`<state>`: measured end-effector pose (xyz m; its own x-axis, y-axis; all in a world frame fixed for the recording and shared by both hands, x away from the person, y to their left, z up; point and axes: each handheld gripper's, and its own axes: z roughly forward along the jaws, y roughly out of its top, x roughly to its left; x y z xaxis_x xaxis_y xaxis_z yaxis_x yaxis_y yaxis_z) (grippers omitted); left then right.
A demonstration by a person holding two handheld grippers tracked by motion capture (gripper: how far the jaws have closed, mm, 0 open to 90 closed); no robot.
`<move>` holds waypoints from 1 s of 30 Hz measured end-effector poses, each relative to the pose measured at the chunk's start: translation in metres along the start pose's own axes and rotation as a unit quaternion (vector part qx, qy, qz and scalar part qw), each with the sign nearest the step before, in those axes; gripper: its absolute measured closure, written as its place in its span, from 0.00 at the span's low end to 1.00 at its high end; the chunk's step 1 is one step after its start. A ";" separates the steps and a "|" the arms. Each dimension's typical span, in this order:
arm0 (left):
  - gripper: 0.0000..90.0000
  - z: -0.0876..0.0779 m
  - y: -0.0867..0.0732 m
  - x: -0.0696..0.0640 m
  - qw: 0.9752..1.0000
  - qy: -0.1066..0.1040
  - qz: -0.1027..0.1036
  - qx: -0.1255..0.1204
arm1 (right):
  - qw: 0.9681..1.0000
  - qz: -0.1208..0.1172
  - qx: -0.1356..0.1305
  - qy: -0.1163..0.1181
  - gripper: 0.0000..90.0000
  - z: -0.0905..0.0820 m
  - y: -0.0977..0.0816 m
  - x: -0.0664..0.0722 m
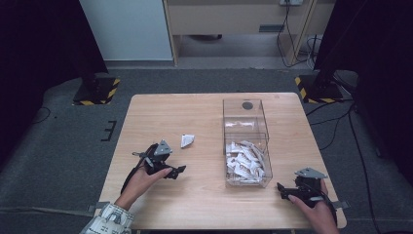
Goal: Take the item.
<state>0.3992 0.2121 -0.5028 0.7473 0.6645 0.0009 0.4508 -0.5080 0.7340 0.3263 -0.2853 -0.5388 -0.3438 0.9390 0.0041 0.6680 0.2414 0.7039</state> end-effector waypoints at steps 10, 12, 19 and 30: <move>0.05 -0.014 -0.021 0.002 1.000 0.007 -0.007 0.016 | 1.000 0.000 0.000 0.000 0.01 0.000 0.000 0.000; 0.05 -0.016 -0.024 0.003 1.000 0.007 -0.009 0.017 | 1.000 0.000 0.000 0.000 0.01 0.000 0.000 0.000; 0.04 -0.024 -0.038 0.015 0.999 0.016 -0.022 0.022 | 1.000 0.000 0.000 0.000 0.01 0.000 0.000 0.000; 0.04 -0.018 -0.055 0.032 0.997 0.046 -0.047 0.045 | 1.000 0.000 0.000 0.000 0.01 0.000 0.000 0.000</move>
<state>0.3893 0.2711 -0.5306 0.6536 0.7568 -0.0007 0.5619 -0.4847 0.6703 0.3262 -0.2853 -0.5388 -0.3434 0.9392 0.0043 0.6684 0.2411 0.7036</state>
